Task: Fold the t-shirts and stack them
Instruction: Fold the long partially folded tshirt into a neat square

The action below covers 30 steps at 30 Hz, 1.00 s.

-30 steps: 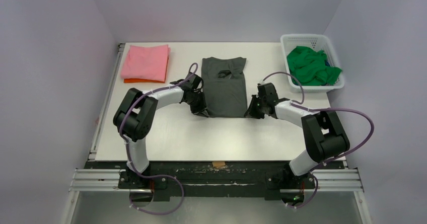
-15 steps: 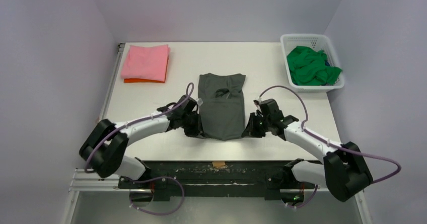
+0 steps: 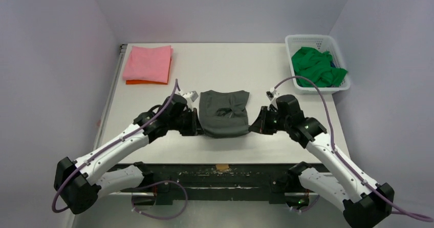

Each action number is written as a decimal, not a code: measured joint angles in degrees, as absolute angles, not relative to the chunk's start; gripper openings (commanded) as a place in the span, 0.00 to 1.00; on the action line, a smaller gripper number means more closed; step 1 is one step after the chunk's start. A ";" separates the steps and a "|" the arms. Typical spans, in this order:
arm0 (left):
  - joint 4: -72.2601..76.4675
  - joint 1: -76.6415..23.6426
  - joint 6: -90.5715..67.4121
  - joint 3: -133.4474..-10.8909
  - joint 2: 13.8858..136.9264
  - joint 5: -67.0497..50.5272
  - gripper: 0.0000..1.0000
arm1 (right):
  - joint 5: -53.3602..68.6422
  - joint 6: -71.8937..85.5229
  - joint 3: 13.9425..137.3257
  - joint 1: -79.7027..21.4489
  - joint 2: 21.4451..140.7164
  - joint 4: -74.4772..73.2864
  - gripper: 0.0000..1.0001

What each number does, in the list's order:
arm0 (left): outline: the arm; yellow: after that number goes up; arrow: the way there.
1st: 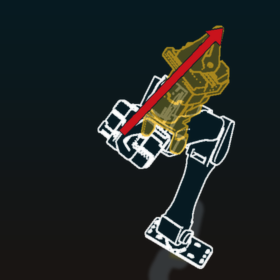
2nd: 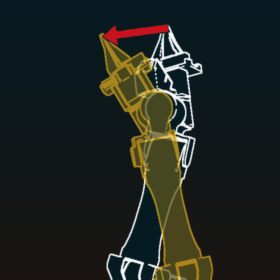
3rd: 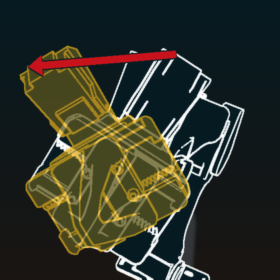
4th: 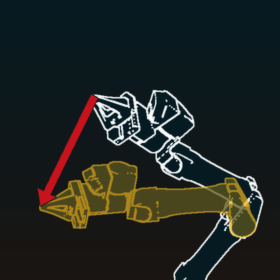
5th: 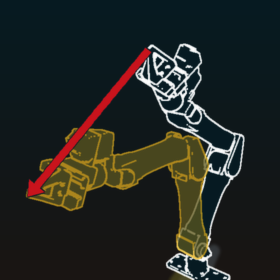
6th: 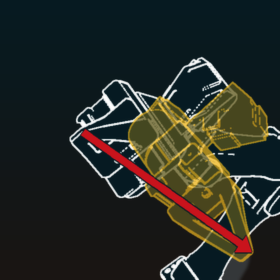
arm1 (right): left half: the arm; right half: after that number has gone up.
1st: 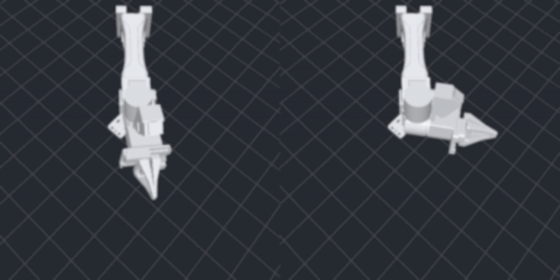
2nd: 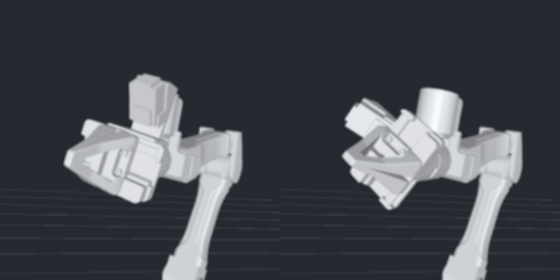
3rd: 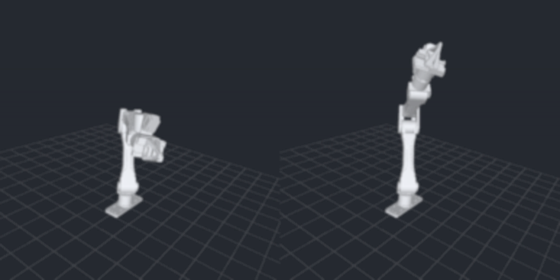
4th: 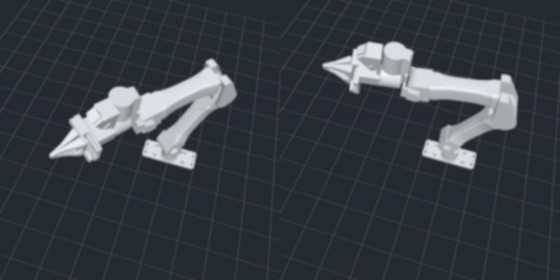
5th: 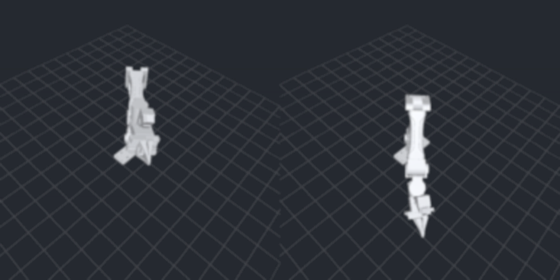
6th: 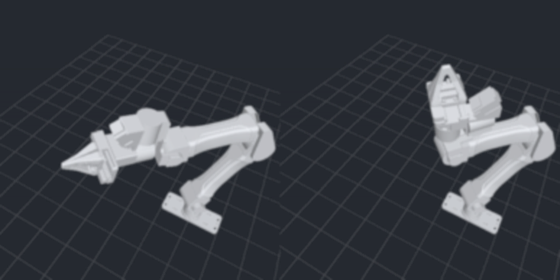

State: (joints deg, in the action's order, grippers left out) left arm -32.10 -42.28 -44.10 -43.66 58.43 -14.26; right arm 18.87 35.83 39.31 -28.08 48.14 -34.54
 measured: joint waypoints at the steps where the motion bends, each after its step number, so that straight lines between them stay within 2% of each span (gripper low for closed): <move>1: -32.56 -41.28 -43.70 -46.11 59.70 -13.76 0.00 | 17.76 35.73 41.87 -28.05 49.71 -34.76 0.00; 10: -32.51 -28.77 -39.68 -64.53 77.91 -12.64 0.00 | 10.48 34.83 56.49 -21.65 68.58 -30.41 0.00; 21: -34.85 -23.00 -36.60 -85.82 104.49 -13.06 0.00 | 10.22 32.60 72.38 -15.16 93.86 -25.21 0.00; 30: -38.52 -20.34 -36.10 -97.86 118.58 -12.80 0.01 | 9.56 32.03 80.93 -14.17 110.04 -20.95 0.00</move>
State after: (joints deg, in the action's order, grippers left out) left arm -38.52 -20.34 -36.10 -97.86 118.58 -12.80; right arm 9.56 32.03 80.93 -14.17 110.04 -20.95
